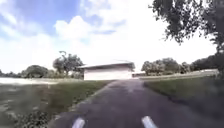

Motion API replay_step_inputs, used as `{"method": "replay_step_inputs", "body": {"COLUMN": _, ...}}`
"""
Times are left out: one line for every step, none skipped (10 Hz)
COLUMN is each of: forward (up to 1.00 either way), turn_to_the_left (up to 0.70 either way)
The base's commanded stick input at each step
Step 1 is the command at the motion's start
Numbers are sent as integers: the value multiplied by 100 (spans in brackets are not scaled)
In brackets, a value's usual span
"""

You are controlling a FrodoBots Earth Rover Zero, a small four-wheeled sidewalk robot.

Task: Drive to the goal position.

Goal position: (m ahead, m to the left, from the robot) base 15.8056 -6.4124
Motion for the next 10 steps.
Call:
{"method": "replay_step_inputs", "body": {"forward": 69, "turn_to_the_left": 3}}
{"method": "replay_step_inputs", "body": {"forward": 69, "turn_to_the_left": 3}}
{"method": "replay_step_inputs", "body": {"forward": 69, "turn_to_the_left": 3}}
{"method": "replay_step_inputs", "body": {"forward": 69, "turn_to_the_left": 3}}
{"method": "replay_step_inputs", "body": {"forward": 69, "turn_to_the_left": 3}}
{"method": "replay_step_inputs", "body": {"forward": 69, "turn_to_the_left": 3}}
{"method": "replay_step_inputs", "body": {"forward": 69, "turn_to_the_left": 3}}
{"method": "replay_step_inputs", "body": {"forward": 69, "turn_to_the_left": 3}}
{"method": "replay_step_inputs", "body": {"forward": 69, "turn_to_the_left": 3}}
{"method": "replay_step_inputs", "body": {"forward": 69, "turn_to_the_left": 3}}
